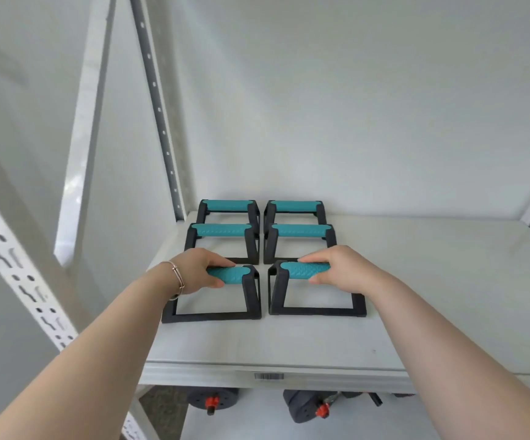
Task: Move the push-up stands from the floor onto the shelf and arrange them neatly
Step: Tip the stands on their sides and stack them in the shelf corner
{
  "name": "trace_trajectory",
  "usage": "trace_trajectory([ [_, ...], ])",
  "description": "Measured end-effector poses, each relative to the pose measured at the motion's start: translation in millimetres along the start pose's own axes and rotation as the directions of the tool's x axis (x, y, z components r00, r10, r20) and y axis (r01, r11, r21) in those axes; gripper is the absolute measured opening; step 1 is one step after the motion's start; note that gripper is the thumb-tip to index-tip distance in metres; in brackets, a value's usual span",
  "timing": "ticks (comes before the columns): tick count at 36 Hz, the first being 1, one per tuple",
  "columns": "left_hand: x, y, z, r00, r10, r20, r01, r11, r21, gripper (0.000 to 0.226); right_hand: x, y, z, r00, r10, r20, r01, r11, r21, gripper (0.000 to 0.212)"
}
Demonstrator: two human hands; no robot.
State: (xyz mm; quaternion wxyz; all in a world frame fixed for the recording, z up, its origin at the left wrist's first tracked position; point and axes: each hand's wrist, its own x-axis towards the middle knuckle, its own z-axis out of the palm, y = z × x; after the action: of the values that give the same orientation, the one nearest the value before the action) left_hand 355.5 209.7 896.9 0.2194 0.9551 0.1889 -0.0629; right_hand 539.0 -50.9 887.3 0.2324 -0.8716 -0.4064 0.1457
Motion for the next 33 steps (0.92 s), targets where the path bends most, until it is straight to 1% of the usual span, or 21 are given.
trace_trajectory([
  [5,10.3,-17.5,-5.3,0.999,0.027,0.022,-0.026,0.999,-0.018,0.046,11.6,-9.3,11.6,1.0,0.008,0.018,-0.007,0.999,-0.033,0.049],
  [12,21.2,-24.3,-8.4,0.997,0.074,0.026,-0.073,0.997,-0.007,0.045,16.9,-9.7,14.3,0.999,0.018,0.029,-0.018,0.999,-0.029,0.047],
  [15,24.5,-25.6,-8.3,0.995,0.092,0.025,-0.092,0.996,-0.008,0.045,16.9,-11.7,14.5,1.0,0.001,0.029,0.0,1.0,-0.022,0.042],
  [19,25.7,-25.5,-8.6,0.993,0.115,0.025,-0.115,0.993,0.002,0.046,18.7,-11.2,18.1,1.0,-0.024,-0.011,0.023,1.0,-0.017,0.032],
  [33,23.6,-22.9,-4.7,0.992,0.125,-0.016,-0.125,0.992,-0.003,0.044,20.7,-8.4,19.0,0.999,-0.013,-0.039,0.013,1.0,-0.02,0.036],
])
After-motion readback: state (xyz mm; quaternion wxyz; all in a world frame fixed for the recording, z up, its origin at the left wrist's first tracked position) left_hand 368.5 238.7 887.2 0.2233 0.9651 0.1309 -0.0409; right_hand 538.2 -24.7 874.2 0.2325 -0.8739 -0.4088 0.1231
